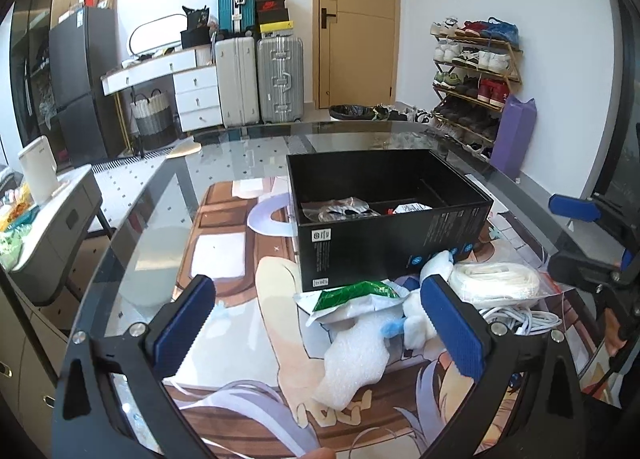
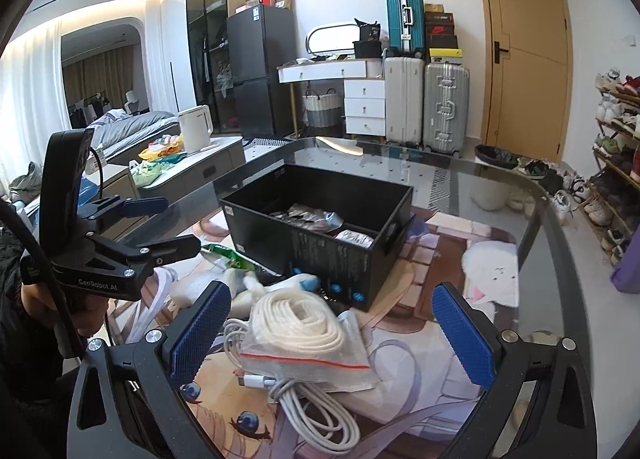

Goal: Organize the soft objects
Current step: 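Withdraw both open grippers from the box toward the remaining items, then close the right gripper on the ziplock bag of white rope, then close the left gripper on the white foam sheet while the right gripper holds the rope bag, then lift the foam sheet and the rope bag toward the black box with both grippers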

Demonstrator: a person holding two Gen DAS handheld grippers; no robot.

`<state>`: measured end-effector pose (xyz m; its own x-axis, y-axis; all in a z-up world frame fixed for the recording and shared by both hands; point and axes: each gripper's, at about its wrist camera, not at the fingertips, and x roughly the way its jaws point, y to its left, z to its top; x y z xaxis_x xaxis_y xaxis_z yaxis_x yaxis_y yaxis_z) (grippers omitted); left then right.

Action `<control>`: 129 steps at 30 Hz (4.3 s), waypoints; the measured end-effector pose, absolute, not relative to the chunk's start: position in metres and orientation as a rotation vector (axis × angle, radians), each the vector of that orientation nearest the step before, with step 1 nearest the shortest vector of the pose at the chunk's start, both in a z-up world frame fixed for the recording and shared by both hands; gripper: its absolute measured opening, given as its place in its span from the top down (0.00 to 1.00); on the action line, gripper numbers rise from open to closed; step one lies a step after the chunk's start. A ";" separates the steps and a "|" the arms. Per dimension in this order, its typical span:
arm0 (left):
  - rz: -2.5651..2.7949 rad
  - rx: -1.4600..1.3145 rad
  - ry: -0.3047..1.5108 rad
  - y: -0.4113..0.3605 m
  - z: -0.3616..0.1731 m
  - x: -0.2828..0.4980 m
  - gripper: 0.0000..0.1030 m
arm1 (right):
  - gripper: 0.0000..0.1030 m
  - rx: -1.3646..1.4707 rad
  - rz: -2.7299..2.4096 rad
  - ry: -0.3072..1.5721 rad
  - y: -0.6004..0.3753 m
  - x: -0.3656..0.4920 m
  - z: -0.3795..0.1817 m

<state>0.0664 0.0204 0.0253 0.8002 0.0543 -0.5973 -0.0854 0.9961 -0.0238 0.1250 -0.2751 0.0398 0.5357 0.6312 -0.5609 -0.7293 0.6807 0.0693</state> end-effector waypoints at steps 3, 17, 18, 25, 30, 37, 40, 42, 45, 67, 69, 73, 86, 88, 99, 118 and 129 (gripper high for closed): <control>0.068 -0.054 0.659 0.019 0.022 0.067 0.00 | 0.01 -0.181 0.823 0.609 -0.271 0.126 0.034; 0.039 -0.060 0.719 0.020 0.011 0.071 0.00 | 0.01 -0.150 0.809 0.707 -0.270 0.145 0.017; 0.035 -0.063 0.727 0.020 0.010 0.072 0.00 | 0.01 -0.145 0.811 0.714 -0.270 0.145 0.016; 0.005 -0.051 0.754 0.018 0.006 0.072 0.00 | 0.01 -0.121 0.834 0.757 -0.265 0.148 0.010; -0.006 -0.045 0.762 0.014 0.004 0.072 0.00 | 0.01 -0.109 0.832 0.792 -0.260 0.151 0.002; -0.014 -0.026 0.777 0.007 0.001 0.072 0.00 | 0.01 -0.073 0.826 0.844 -0.257 0.159 -0.008; -0.012 -0.025 0.782 0.007 0.000 0.073 0.00 | 0.01 -0.066 0.831 0.850 -0.254 0.161 -0.009; -0.014 -0.025 0.786 0.005 -0.001 0.074 0.00 | 0.01 -0.061 0.840 0.853 -0.252 0.160 -0.010; -0.014 -0.021 0.792 0.004 -0.002 0.075 0.00 | 0.01 -0.051 0.844 0.858 -0.250 0.160 -0.010; -0.026 -0.019 0.819 0.005 -0.006 0.078 0.00 | 0.33 -0.043 0.929 0.818 -0.249 0.149 -0.003; -0.026 -0.020 0.819 0.004 -0.007 0.077 0.00 | 0.41 -0.050 0.932 0.805 -0.250 0.147 0.000; -0.027 -0.020 0.820 0.005 -0.007 0.077 0.00 | 0.43 -0.058 0.935 0.784 -0.251 0.145 0.005; -0.026 -0.019 0.846 0.009 -0.008 0.079 0.00 | 0.43 -0.045 0.950 0.715 -0.260 0.139 0.019; -0.033 -0.015 0.853 0.010 -0.009 0.079 0.00 | 0.43 -0.042 0.950 0.707 -0.260 0.139 0.021; -0.076 0.030 0.907 0.012 -0.008 0.080 0.00 | 0.43 -0.029 0.946 0.683 -0.268 0.139 0.025; -0.158 0.052 0.942 0.006 -0.011 0.073 0.62 | 0.43 -0.027 0.944 0.680 -0.269 0.139 0.026; -0.199 0.010 0.890 0.006 0.007 0.063 0.63 | 0.43 -0.024 0.947 0.670 -0.268 0.138 0.027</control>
